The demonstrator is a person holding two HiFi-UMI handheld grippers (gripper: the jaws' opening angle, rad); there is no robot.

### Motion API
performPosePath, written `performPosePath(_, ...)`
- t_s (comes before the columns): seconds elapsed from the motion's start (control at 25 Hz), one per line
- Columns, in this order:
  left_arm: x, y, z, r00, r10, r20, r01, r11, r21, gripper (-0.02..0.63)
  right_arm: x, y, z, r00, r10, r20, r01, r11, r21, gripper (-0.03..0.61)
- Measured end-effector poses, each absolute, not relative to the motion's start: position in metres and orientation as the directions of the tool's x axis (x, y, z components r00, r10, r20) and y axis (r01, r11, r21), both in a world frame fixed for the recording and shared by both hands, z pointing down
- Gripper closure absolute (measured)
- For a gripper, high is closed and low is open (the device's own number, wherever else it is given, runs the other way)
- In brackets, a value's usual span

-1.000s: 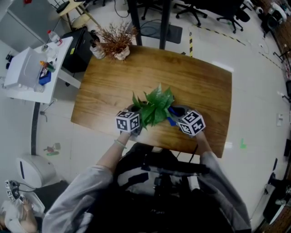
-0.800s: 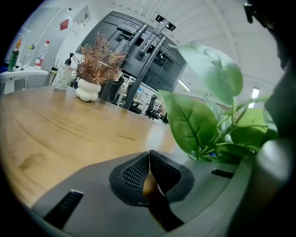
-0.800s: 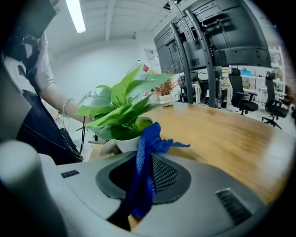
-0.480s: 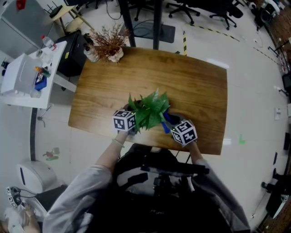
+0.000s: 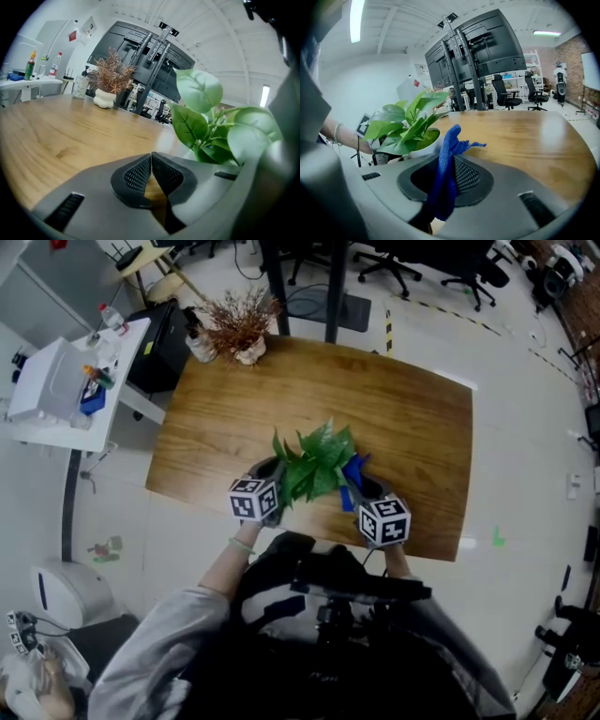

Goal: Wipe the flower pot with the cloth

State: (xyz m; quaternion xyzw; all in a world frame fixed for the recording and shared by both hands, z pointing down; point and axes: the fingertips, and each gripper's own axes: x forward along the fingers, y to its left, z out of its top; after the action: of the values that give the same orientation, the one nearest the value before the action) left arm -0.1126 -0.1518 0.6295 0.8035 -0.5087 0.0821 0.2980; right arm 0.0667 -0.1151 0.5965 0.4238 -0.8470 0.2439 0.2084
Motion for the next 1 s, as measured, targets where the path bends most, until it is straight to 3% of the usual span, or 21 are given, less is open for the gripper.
performPosePath(0.44,-0.111,-0.090,0.627,0.448,-0.781,0.435,-0.866,-0.258,0.429,0.609,0.070,-0.084,0.602,-0.541,-0.632,0.555,-0.837,0.469,-0.282,0.492)
performPosePath(1.0,-0.074,-0.063,0.623,0.503,-0.756,0.420,-0.843,-0.320,0.433,0.609,0.080,-0.054,0.603,-0.541,-0.629,0.558,-0.836,0.476,-0.273,0.492)
